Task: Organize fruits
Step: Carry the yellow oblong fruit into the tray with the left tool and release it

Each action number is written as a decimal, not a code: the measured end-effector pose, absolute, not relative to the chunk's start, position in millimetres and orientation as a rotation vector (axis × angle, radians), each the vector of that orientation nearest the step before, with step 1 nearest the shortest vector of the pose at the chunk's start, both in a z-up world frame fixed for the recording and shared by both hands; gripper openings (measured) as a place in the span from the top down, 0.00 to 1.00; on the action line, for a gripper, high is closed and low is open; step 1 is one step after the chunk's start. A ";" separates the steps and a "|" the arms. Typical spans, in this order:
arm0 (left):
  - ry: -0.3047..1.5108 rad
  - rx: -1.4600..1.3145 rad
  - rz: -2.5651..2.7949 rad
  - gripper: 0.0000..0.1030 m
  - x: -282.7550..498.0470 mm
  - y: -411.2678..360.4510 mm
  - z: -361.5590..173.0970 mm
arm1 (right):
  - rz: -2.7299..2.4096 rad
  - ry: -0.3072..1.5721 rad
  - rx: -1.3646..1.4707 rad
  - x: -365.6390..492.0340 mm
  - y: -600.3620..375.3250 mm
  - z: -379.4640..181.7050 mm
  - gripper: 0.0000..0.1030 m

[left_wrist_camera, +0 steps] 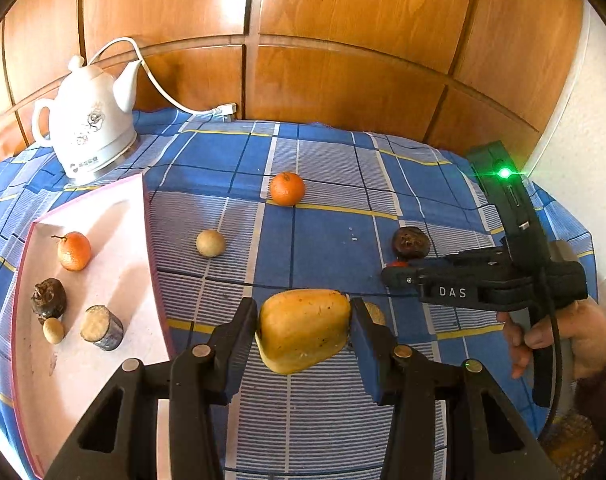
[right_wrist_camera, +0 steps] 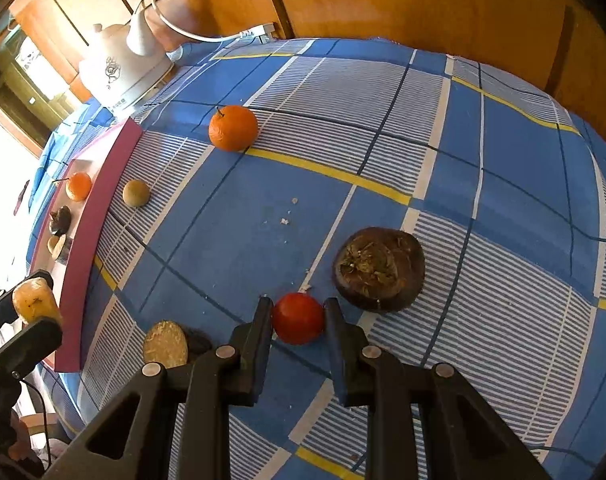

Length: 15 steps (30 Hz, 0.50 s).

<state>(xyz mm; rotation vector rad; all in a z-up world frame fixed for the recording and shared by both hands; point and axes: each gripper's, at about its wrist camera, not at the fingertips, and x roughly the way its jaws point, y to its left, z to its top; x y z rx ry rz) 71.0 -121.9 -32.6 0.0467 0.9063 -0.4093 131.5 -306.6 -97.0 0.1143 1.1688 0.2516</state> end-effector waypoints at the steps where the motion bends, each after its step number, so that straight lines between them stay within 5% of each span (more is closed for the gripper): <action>1: 0.906 0.047 -0.409 0.54 70.5 -121.4 -32.4 | 0.251 1.168 0.111 131.6 -305.8 -97.0 0.75; 15: 0.906 0.037 -0.391 0.54 66.8 -108.9 -32.2 | 0.244 1.163 0.069 131.4 -297.1 -99.9 0.75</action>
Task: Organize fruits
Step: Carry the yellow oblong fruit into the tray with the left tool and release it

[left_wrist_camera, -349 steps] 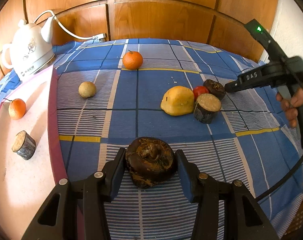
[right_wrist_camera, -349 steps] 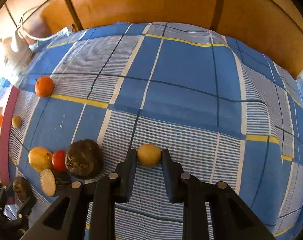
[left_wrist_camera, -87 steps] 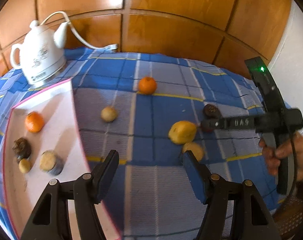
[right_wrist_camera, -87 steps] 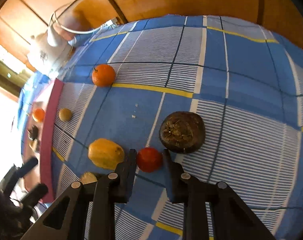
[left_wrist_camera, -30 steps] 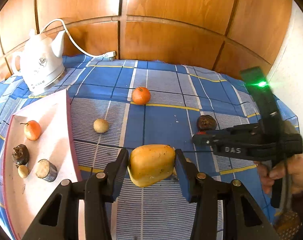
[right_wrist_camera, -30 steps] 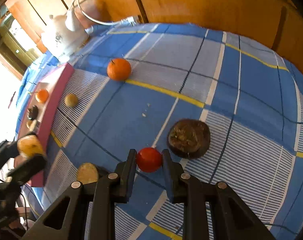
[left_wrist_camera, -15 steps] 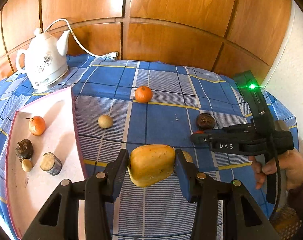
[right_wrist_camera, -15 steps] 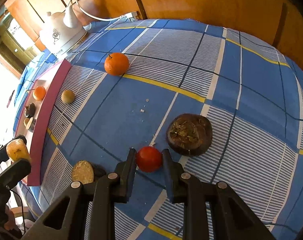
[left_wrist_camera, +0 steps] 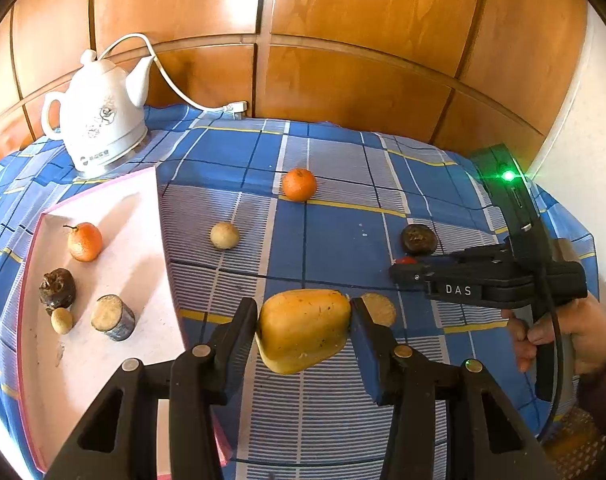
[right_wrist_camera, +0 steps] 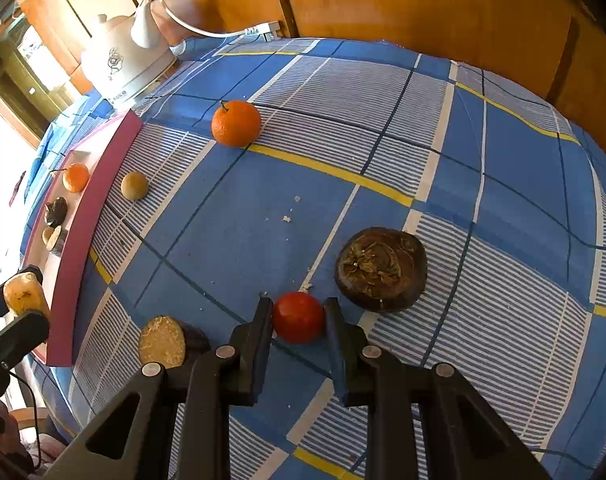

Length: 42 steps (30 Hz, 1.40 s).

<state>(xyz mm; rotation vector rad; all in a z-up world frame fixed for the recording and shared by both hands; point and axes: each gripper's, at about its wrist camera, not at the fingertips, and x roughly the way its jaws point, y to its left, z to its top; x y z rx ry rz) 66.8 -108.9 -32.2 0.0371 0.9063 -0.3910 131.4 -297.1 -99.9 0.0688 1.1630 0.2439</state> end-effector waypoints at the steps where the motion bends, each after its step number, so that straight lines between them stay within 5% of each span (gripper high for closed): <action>1: 0.906 0.037 -0.390 0.54 66.5 -108.5 -32.2 | 0.243 1.163 0.067 131.6 -296.6 -99.9 0.75; 12: 0.905 0.010 -0.367 0.54 64.2 -80.6 -30.4 | 0.236 1.152 0.029 130.7 -290.3 -99.5 0.75; 28: 0.897 -0.228 -0.059 0.54 55.6 89.8 -34.6 | 0.228 1.148 0.018 128.0 -288.7 -99.2 0.75; 42: 0.935 -0.166 -0.014 0.54 74.5 86.0 -57.1 | 0.220 1.147 0.016 127.8 -288.1 -99.2 0.75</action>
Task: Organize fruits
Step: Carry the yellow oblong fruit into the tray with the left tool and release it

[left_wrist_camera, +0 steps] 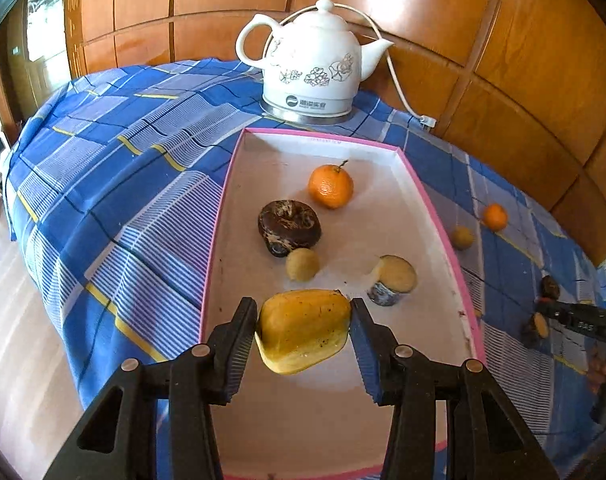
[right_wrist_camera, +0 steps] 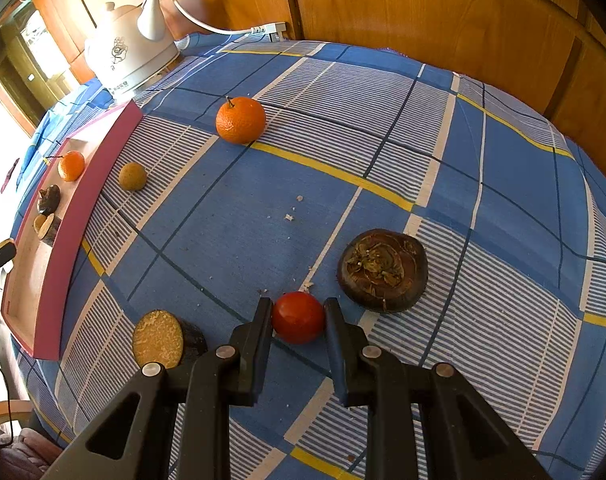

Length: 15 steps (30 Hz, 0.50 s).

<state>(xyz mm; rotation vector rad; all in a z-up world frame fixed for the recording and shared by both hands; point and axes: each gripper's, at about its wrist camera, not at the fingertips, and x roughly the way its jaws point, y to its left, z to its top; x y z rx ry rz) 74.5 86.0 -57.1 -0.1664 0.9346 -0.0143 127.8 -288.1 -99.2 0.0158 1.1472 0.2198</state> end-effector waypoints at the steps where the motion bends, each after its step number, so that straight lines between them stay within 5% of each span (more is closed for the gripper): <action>1: 0.933 -0.155 -0.012 0.54 77.2 85.3 -57.8 | 0.220 1.147 0.016 127.8 -288.0 -99.3 0.75; 15: 0.905 -0.099 0.069 0.45 80.4 85.8 -58.8 | 0.218 1.146 0.008 128.1 -287.6 -100.0 0.75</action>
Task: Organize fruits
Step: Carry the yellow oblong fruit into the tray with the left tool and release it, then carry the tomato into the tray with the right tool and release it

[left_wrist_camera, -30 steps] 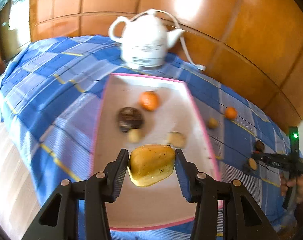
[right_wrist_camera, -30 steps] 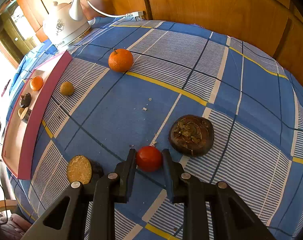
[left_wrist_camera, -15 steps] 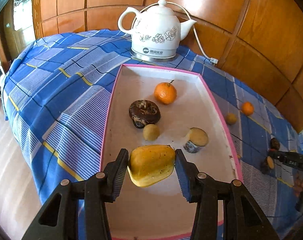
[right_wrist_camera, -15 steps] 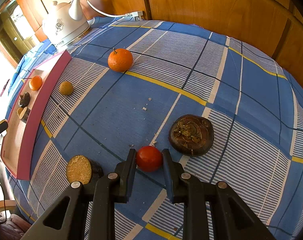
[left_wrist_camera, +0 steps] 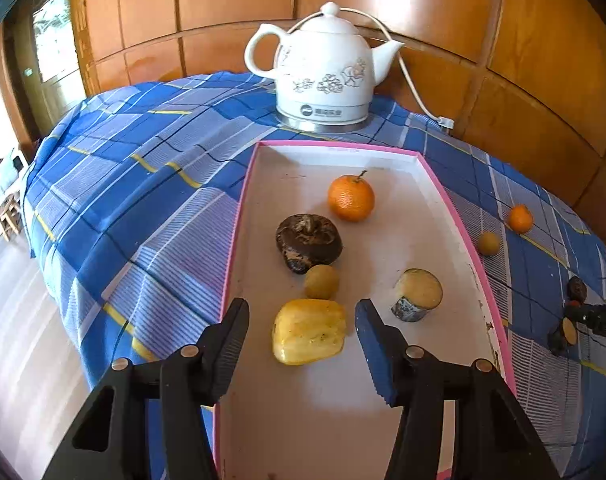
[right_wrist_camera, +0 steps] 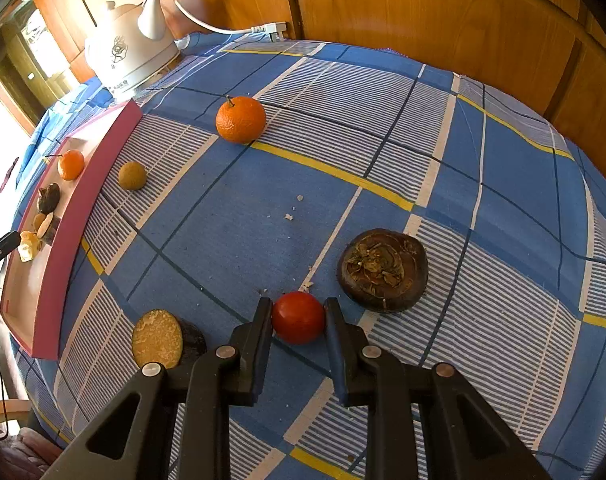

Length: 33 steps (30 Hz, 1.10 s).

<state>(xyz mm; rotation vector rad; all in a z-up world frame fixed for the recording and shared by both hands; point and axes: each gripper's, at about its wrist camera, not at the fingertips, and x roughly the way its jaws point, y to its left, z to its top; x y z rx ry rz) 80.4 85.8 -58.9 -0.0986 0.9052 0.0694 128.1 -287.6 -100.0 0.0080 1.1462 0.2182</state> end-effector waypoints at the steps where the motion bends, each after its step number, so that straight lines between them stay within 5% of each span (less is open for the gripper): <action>1: 0.906 -0.104 0.082 0.45 78.2 86.7 -57.6 | 0.217 1.146 0.005 128.1 -287.3 -100.1 0.75; 33: 0.818 -0.072 0.000 0.45 41.4 57.6 -26.4 | 0.180 1.138 -0.029 125.5 -281.7 -97.7 0.75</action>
